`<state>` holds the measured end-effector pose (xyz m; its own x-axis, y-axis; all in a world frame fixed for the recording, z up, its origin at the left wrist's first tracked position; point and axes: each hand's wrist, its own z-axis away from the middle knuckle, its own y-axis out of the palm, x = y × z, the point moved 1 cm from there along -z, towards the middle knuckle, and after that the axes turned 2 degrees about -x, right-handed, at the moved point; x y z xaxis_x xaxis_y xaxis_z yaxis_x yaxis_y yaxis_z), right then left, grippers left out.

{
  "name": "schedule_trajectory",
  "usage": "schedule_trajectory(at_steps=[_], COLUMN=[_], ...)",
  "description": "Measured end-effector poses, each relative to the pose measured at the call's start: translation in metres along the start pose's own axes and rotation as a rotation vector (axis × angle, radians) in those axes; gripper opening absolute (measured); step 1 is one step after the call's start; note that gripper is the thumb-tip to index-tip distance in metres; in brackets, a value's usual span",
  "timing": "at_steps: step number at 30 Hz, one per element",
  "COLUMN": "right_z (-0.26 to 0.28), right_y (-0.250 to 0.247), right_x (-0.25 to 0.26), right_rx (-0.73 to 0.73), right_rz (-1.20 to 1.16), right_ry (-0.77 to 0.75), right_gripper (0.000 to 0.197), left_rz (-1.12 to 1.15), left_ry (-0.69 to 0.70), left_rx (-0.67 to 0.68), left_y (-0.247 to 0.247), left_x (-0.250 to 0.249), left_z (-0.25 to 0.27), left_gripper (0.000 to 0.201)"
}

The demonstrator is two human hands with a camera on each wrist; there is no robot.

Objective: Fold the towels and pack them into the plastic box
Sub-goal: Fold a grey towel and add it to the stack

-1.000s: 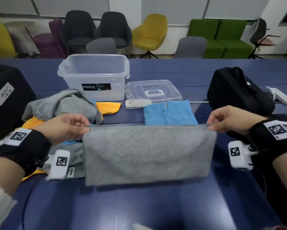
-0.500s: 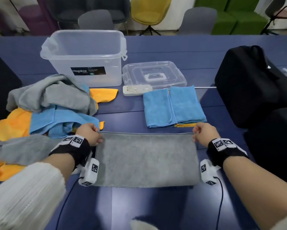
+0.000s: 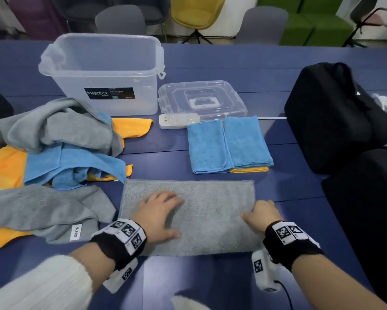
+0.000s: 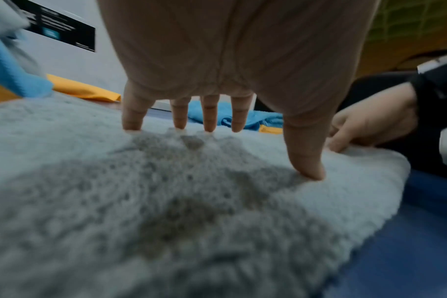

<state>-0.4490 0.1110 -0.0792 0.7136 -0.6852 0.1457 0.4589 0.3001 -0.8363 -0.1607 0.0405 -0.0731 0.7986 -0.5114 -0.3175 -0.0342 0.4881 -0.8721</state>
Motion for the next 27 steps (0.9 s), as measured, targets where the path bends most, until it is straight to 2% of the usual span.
schedule_trajectory(at_steps=[4, 7, 9, 11, 13, 14, 17, 20, 22, 25, 27], right_z=[0.009, 0.024, 0.037, 0.046, 0.051, 0.051, 0.054, 0.056, 0.058, 0.064, 0.064], right_y=[-0.008, -0.016, -0.015, -0.006, 0.007, 0.015, 0.030, 0.040, 0.046, 0.046, 0.035], right_x=[0.005, 0.022, 0.041, 0.062, 0.079, 0.087, 0.106, 0.115, 0.116, 0.111, 0.105], right_rx=[0.064, 0.085, 0.096, 0.118, 0.135, 0.150, 0.195, 0.243, 0.332, 0.466, 0.462], right_rz=[-0.168, -0.373, -0.411, -0.389, -0.377, -0.391, -0.423, -0.355, -0.384, -0.555, -0.584], right_ry=[-0.101, -0.247, -0.340, -0.413, -0.478, -0.505, -0.573, -0.611, -0.618, -0.542, -0.526], right_gripper=[0.016, 0.025, 0.034, 0.039, 0.034, 0.032, 0.035, 0.034, 0.033, 0.030, 0.020], left_rz=[-0.134, -0.099, 0.091, 0.361, 0.567, 0.664, 0.975, 1.230, 1.194, 0.966, 0.950], left_ry=[-0.028, -0.015, 0.030, 0.053, -0.005, -0.054, -0.209, -0.348, -0.380, -0.367, -0.358], left_rx=[0.094, 0.050, -0.056, -0.166, -0.215, -0.221, -0.160, -0.087, -0.121, -0.157, -0.161], left_y=[0.009, 0.006, 0.005, 0.004, 0.004, 0.004, 0.008, 0.013, 0.017, 0.020, 0.019], left_x=[-0.009, -0.014, -0.019, -0.025, -0.026, -0.026, -0.018, -0.011, -0.006, 0.000, 0.001], left_z=[-0.005, -0.006, -0.010, -0.014, -0.019, -0.021, -0.027, -0.030, -0.032, -0.034, -0.035], left_gripper=[0.103, 0.099, 0.083, 0.058, 0.031, 0.025, 0.040, 0.036, 0.029, 0.017, 0.015])
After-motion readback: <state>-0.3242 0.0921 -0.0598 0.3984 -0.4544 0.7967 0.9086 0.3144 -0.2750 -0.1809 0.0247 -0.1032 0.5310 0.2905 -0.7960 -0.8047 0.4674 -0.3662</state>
